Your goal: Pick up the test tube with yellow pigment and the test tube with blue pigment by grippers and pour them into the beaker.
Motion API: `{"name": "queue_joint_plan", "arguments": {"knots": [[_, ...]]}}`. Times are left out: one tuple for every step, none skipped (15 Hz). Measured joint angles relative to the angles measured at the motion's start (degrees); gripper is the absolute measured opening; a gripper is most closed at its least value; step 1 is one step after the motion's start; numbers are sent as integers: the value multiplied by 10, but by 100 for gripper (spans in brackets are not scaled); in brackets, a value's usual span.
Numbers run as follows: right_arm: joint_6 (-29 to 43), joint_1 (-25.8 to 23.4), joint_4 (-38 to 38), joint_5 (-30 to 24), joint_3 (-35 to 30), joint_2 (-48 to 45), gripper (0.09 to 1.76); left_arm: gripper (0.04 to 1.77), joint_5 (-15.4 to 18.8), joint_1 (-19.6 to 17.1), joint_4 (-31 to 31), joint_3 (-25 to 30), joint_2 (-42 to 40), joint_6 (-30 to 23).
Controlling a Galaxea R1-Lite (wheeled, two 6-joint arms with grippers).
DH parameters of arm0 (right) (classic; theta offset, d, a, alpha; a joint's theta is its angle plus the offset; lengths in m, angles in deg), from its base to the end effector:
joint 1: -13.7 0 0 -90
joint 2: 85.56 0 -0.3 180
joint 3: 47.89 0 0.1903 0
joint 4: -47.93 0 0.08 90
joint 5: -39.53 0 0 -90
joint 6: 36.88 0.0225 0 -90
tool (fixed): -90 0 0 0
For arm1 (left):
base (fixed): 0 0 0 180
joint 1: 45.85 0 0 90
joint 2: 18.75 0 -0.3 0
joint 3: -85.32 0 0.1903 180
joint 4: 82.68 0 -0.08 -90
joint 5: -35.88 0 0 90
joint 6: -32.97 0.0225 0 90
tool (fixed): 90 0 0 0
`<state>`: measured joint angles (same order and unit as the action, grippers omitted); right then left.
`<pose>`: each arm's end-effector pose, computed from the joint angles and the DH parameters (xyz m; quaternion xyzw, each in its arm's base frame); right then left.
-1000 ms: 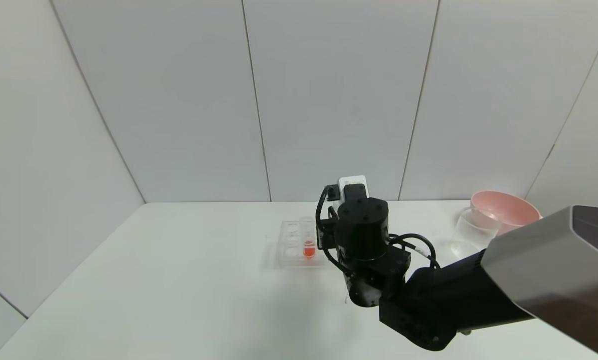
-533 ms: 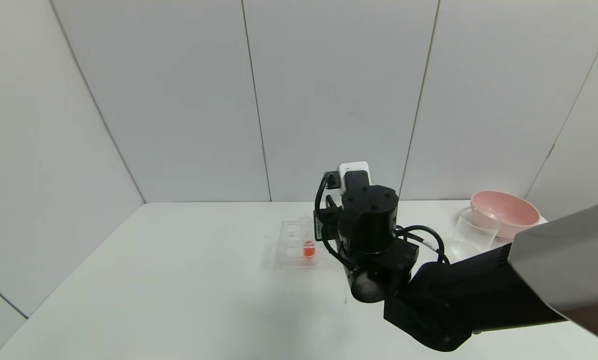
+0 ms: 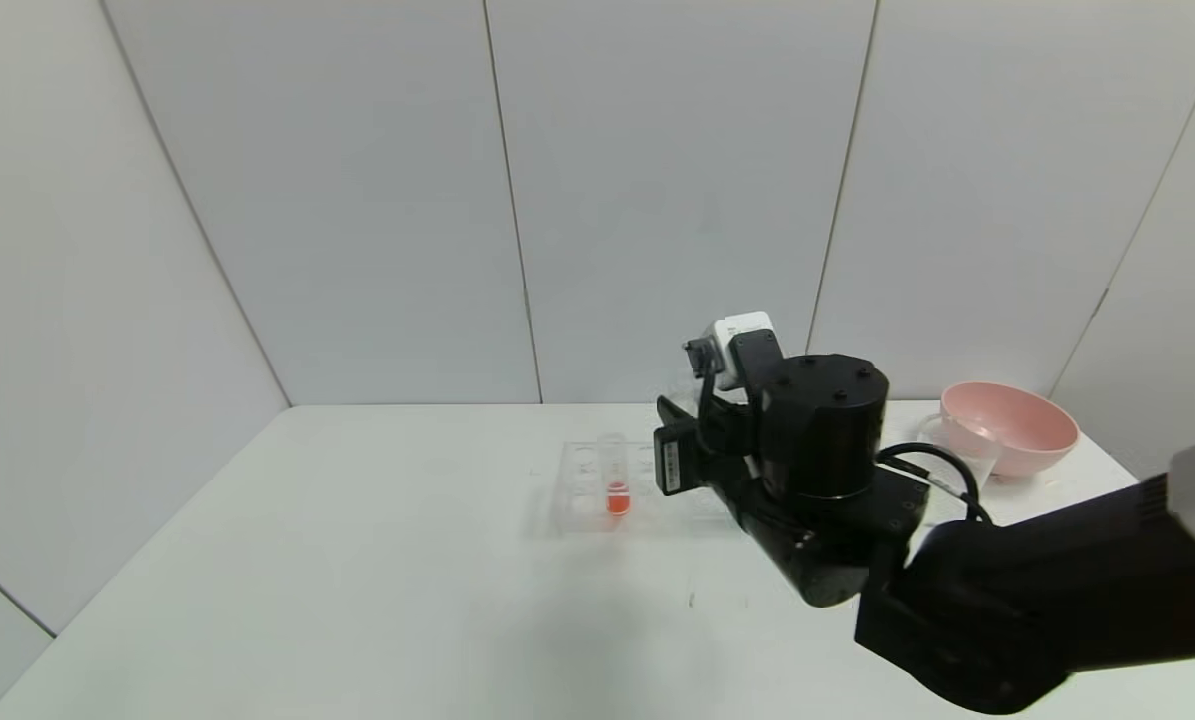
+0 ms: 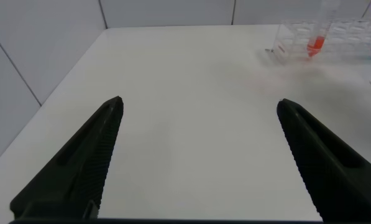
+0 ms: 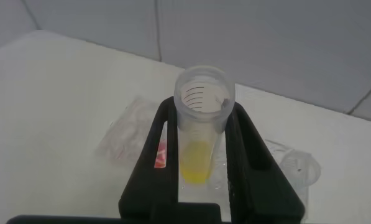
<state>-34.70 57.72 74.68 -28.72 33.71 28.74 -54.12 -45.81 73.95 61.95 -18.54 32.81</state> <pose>0.2819 0.2608 0.1602 -0.0095 0.0472 0.1920 0.9802 -0.0225 0.0000 0.0756 -0.0014 0.0018 -0.0003 1.0000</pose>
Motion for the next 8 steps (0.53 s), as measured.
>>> {"name": "queue_joint_plan", "arguments": {"knots": [[0,-14,-1,-66,-38,-28,50,176,0,0,0,0,0,0],[-4,-34,-2,-124,-72,-54,50,176,0,0,0,0,0,0],[-11,-60,-2,-180,-104,-79,50,176,0,0,0,0,0,0],[-22,-92,-2,-237,-132,-103,50,176,0,0,0,0,0,0],[-34,-125,-3,-281,-152,-122,50,176,0,0,0,0,0,0],[-49,-161,-9,-327,-165,-139,50,176,0,0,0,0,0,0],[-65,-201,-27,-374,-175,-155,50,176,0,0,0,0,0,0],[-78,-239,-52,-419,-180,-170,50,176,0,0,0,0,0,0]]}}
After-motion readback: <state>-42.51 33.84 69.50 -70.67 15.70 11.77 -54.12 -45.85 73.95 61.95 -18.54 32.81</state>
